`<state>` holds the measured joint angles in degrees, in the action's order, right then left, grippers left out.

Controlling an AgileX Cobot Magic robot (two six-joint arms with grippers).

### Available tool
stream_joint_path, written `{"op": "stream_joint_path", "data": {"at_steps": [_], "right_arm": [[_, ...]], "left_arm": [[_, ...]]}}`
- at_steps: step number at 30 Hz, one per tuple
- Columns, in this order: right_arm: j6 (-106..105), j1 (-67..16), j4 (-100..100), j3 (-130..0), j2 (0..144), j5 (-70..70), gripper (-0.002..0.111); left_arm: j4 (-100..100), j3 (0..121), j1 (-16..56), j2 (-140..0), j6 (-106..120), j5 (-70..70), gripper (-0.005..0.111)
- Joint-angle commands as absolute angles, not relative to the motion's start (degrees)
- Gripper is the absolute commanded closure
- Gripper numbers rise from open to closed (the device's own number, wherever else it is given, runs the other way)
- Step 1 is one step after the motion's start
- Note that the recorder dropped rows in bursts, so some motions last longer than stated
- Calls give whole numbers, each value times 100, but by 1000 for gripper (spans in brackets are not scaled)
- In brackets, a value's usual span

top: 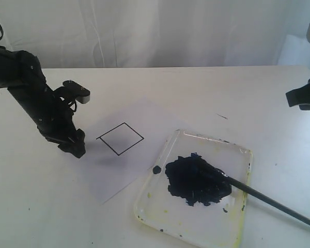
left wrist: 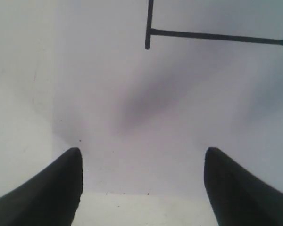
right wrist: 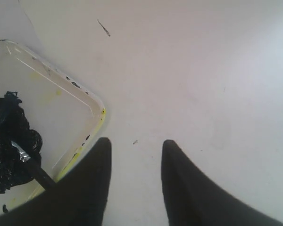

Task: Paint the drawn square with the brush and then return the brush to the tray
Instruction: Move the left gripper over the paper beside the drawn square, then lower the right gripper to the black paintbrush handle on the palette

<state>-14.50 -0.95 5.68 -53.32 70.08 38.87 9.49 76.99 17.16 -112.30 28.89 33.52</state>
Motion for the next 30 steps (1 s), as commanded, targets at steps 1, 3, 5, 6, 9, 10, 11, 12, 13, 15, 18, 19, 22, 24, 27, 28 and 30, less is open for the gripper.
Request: {"op": "stream_joint_path", "data": {"at_steps": [1, 3, 5, 6, 9, 10, 11, 12, 13, 15, 18, 19, 22, 24, 27, 28, 30], "right_arm": [[-1502, -60, 598, -5360, 7023, 3885, 73], [-1502, -60, 598, -5360, 7023, 3912, 73], [-1502, -60, 598, -5360, 7023, 3912, 73], [-1502, -60, 598, -5360, 7023, 3912, 73], [-1502, -60, 598, -5360, 7023, 3937, 73], [-1502, -60, 598, -5360, 7023, 3937, 73], [-1502, -60, 598, -5360, 7023, 3937, 73], [-1502, -60, 598, -5360, 7023, 3937, 73], [-1502, -60, 598, -5360, 7023, 3937, 73], [-1502, -60, 598, -5360, 7023, 3959, 73], [-1512, -60, 598, -5360, 7023, 4142, 73], [-1533, -60, 598, -5360, 7023, 4206, 73], [-1626, -60, 587, -5360, 7023, 4505, 73], [-1793, -60, 598, -5360, 7044, 4706, 73], [-1793, -60, 623, -5281, 7101, 4732, 71], [-1793, -60, 654, -5243, 7163, 4672, 68], [-1793, -60, 769, -5211, 7257, 4659, 59]], "left_arm": [[1144, 7649, 1739, -11294, 2893, 3454, 33], [1144, 7644, 1739, -11347, 2893, 3528, 33], [1144, 7527, 1739, -11412, 2941, 3432, 33], [1144, 7489, 1739, -11427, 3042, 3359, 33], [1144, 7396, 1739, -11440, 3175, 3123, 33], [1134, 7396, 1739, -11430, 3175, 3095, 33], [1134, 7396, 1739, -11430, 3175, 3087, 33], [1134, 7396, 1739, -11430, 3175, 3087, 33], [1134, 7396, 1739, -11430, 3175, 3087, 33], [1134, 7396, 1739, -11430, 3175, 3087, 33], [1134, 7396, 1739, -11430, 3175, 3116, 33], [1134, 7396, 1739, -11430, 3175, 3143, 33], [1134, 7396, 1739, -11430, 3175, 3143, 33], [1134, 7396, 1739, -11430, 3175, 3157, 33], [1134, 7396, 1739, -11430, 3175, 3157, 33], [1134, 7396, 1739, -11430, 3175, 3157, 33], [1134, 7396, 1739, -11430, 3175, 3157, 33]]}}
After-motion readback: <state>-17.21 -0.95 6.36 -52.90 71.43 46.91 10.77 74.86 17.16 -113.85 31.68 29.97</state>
